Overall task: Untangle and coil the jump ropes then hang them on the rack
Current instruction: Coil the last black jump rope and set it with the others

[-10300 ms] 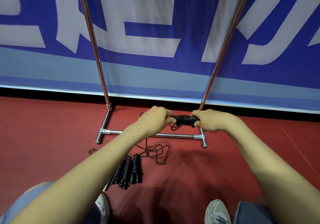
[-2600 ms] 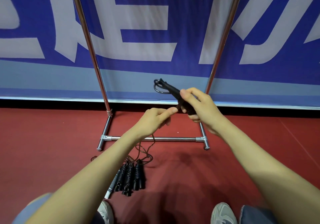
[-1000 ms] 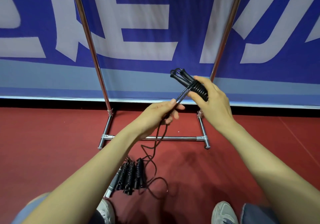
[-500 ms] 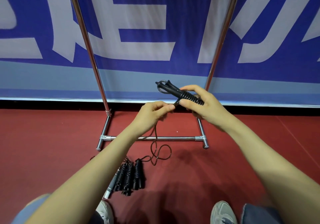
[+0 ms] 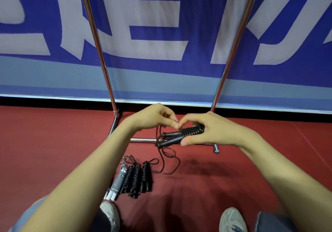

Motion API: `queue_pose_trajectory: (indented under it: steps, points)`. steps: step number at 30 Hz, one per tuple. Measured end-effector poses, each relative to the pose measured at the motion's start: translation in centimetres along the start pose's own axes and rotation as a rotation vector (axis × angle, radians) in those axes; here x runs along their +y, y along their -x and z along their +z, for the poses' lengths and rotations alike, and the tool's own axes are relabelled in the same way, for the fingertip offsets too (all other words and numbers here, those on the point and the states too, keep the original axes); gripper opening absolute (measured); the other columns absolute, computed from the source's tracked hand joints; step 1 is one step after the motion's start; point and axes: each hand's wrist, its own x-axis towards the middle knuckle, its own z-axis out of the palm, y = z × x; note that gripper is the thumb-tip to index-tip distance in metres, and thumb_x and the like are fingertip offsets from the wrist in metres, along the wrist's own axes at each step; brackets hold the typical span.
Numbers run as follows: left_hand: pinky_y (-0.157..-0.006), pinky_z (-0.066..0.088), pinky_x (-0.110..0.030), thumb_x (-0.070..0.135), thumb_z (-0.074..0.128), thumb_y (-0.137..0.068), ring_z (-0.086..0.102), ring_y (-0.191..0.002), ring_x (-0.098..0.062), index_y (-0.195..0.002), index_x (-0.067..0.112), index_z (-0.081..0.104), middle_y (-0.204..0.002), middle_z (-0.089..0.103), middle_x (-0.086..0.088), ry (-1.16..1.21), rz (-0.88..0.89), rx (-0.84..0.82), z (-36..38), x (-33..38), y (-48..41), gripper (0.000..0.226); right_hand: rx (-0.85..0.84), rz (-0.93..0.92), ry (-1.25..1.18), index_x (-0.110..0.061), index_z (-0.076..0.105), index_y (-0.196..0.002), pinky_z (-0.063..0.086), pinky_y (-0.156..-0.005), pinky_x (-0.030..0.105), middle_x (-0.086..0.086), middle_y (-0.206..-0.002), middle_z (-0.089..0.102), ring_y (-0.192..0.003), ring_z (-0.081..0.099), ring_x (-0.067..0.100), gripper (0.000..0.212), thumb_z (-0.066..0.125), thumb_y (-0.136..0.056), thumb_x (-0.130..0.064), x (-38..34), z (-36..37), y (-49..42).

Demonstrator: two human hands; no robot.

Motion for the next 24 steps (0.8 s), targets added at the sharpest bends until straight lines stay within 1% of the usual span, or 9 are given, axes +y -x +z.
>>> queue_pose_trajectory:
  steps: [2, 4, 7, 9, 10, 12, 14, 21, 24]
  points:
    - [-0.078, 0.041, -0.025, 0.028, 0.078, -0.077, 0.055, -0.074, -0.005, -0.082, 0.013, 0.074, -0.08, 0.07, -0.004, -0.044, -0.022, 0.091, 0.1, 0.6, -0.1, 0.016, 0.063, 0.058, 0.091, -0.044, 0.044, -0.108, 0.035, -0.059, 0.03, -0.013, -0.061, 0.057, -0.059, 0.048, 0.007, 0.064, 0.064, -0.058, -0.079, 0.1, 0.1, -0.2]
    - [-0.066, 0.04, -0.019, 0.033, 0.075, -0.081, 0.052, -0.064, 0.0, -0.081, 0.014, 0.074, -0.07, 0.067, 0.003, -0.08, -0.025, 0.211, 0.4, 1.4, 0.1, 0.019, 0.125, 0.097, 0.182, -0.041, 0.039, -0.11, 0.035, -0.058, 0.031, -0.01, -0.067, 0.058, -0.066, 0.052, 0.012, 0.066, 0.064, -0.061, -0.077, 0.3, 0.1, -0.5]
    - [-0.06, 0.042, -0.02, 0.033, 0.069, -0.087, 0.054, -0.058, -0.002, -0.085, 0.013, 0.073, -0.071, 0.068, 0.0, -0.076, -0.006, 0.345, 1.9, 1.8, 0.1, 0.02, 0.212, 0.118, 0.344, -0.044, 0.038, -0.123, 0.038, -0.067, 0.033, -0.005, -0.09, 0.066, -0.083, 0.059, 0.021, 0.064, 0.059, -0.071, -0.075, 1.1, 0.3, -1.1]
    - [-0.053, 0.041, -0.019, 0.027, 0.064, -0.091, 0.049, -0.048, -0.001, -0.091, 0.013, 0.07, -0.066, 0.062, 0.003, 0.033, -0.01, 0.392, 2.8, 1.9, 0.2, 0.015, 0.289, 0.12, 0.417, -0.049, 0.032, -0.136, 0.038, -0.073, 0.032, -0.009, -0.114, 0.065, -0.102, 0.06, 0.021, 0.065, 0.055, -0.079, -0.071, 1.6, 0.4, -1.5]
    - [-0.051, 0.039, -0.021, 0.022, 0.062, -0.093, 0.046, -0.044, -0.004, -0.092, 0.012, 0.067, -0.065, 0.058, 0.003, 0.144, -0.017, 0.41, 3.0, 1.9, 0.2, 0.011, 0.325, 0.124, 0.419, -0.049, 0.031, -0.139, 0.04, -0.076, 0.032, -0.011, -0.119, 0.062, -0.108, 0.059, 0.019, 0.065, 0.052, -0.082, -0.07, 1.8, 0.3, -1.6]
    - [-0.048, 0.037, -0.023, 0.015, 0.061, -0.094, 0.042, -0.043, -0.008, -0.09, 0.012, 0.063, -0.068, 0.056, -0.001, 0.383, -0.015, 0.43, 2.7, 1.8, 0.2, 0.005, 0.38, 0.14, 0.401, -0.049, 0.03, -0.141, 0.042, -0.08, 0.034, -0.01, -0.114, 0.058, -0.109, 0.058, 0.018, 0.062, 0.048, -0.085, -0.069, 1.9, 0.2, -1.8]
    - [-0.047, 0.035, -0.021, 0.012, 0.062, -0.092, 0.04, -0.044, -0.009, -0.09, 0.013, 0.064, -0.07, 0.058, -0.002, 0.476, 0.028, 0.415, 2.3, 1.8, 0.4, 0.003, 0.422, 0.147, 0.399, -0.05, 0.03, -0.141, 0.043, -0.08, 0.035, -0.008, -0.108, 0.056, -0.106, 0.059, 0.019, 0.06, 0.047, -0.086, -0.068, 1.9, 0.3, -1.9]
    - [-0.046, 0.035, -0.018, 0.006, 0.065, -0.089, 0.04, -0.045, -0.009, -0.108, 0.011, 0.068, -0.069, 0.058, -0.004, 0.571, 0.075, 0.365, 3.2, 2.2, 0.6, 0.02, 0.456, 0.133, 0.344, -0.056, 0.021, -0.143, 0.048, -0.08, 0.038, -0.007, -0.101, 0.053, -0.101, 0.06, 0.022, 0.063, 0.042, -0.086, -0.067, 1.8, 0.2, -1.9]
    - [-0.046, 0.039, -0.021, 0.006, 0.064, -0.09, 0.042, -0.044, -0.01, -0.108, 0.012, 0.066, -0.064, 0.058, -0.001, 0.554, 0.081, 0.371, 3.5, 2.3, 0.5, 0.019, 0.459, 0.133, 0.383, -0.053, 0.028, -0.14, 0.048, -0.079, 0.038, -0.006, -0.102, 0.054, -0.1, 0.061, 0.025, 0.058, 0.039, -0.085, -0.066, 1.8, 0.2, -1.8]
